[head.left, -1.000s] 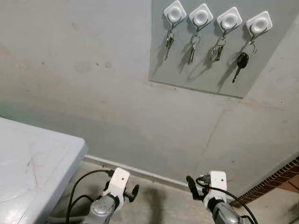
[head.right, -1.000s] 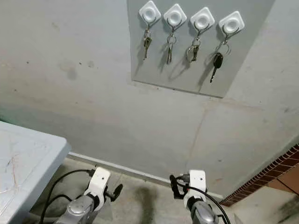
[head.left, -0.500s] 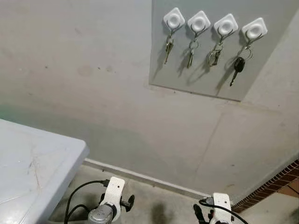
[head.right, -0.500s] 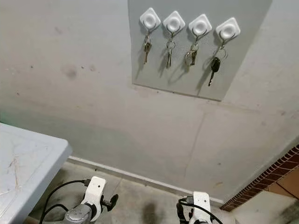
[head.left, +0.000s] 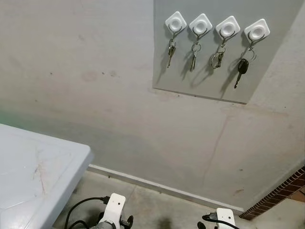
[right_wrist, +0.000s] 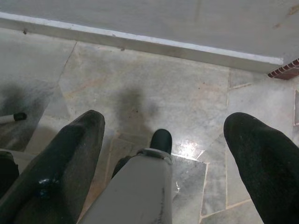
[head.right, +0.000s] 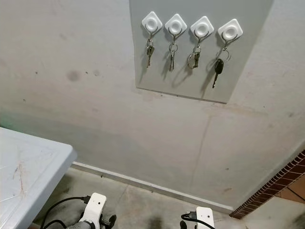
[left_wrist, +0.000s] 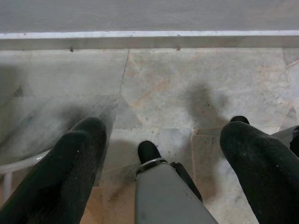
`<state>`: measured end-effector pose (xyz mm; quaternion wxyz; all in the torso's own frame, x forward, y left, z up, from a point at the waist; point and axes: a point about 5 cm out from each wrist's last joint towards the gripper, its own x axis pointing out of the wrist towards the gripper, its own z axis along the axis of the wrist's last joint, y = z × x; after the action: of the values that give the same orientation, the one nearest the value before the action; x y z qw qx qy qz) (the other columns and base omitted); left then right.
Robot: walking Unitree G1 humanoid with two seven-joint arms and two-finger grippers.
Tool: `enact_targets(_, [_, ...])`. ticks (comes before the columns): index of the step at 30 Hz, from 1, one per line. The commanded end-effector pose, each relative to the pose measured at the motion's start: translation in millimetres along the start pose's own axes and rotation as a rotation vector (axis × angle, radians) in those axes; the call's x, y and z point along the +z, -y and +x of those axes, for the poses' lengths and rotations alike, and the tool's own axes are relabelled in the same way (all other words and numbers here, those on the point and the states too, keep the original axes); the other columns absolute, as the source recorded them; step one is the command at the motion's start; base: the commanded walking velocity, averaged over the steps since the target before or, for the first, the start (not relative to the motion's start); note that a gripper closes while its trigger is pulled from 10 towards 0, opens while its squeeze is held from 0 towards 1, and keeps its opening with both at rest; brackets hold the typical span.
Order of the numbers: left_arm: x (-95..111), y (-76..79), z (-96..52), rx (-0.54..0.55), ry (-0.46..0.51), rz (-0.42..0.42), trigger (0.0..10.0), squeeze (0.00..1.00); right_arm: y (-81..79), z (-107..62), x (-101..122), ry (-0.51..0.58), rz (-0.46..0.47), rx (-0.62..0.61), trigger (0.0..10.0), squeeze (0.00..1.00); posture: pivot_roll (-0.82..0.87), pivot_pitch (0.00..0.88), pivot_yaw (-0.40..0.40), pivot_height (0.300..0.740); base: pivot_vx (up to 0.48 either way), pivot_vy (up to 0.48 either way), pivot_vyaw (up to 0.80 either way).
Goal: Hang keys on a hook
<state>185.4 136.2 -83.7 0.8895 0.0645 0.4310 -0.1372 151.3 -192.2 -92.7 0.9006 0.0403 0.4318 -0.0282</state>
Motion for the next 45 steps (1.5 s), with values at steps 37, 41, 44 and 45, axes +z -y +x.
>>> enact_targets(37, [-23, -2.2, -6.6, 0.016, -0.055, -0.009, 10.0, 0.0, -7.7, -4.2, -19, -0.093, -0.064, 0.051, 10.0, 0.0, 0.1, 0.0, 0.007, 0.74, 0.0, 0.0, -0.4])
enact_targets(41, [-21, -1.5, -5.6, 0.017, -0.048, -0.019, 10.0, 0.0, -8.4, -3.8, -18, -0.086, -0.071, 0.056, 10.0, 0.0, 0.1, 0.0, 0.008, 0.74, 0.0, -0.21, 0.0])
enact_targets(44, [-20, -1.3, -5.6, 0.015, -0.045, -0.021, 10.0, 0.0, -8.5, -3.9, -18, -0.085, -0.07, 0.056, 10.0, 0.0, 0.1, 0.0, 0.008, 0.74, 0.0, -0.101, 0.0])
enact_targets(45, [-20, -3.0, -5.8, 0.016, -0.043, -0.022, 10.0, 0.0, -8.6, -3.8, -18, -0.084, -0.069, 0.056, 10.0, 0.0, 0.1, 0.0, 0.008, 0.74, 0.0, 0.0, 0.0])
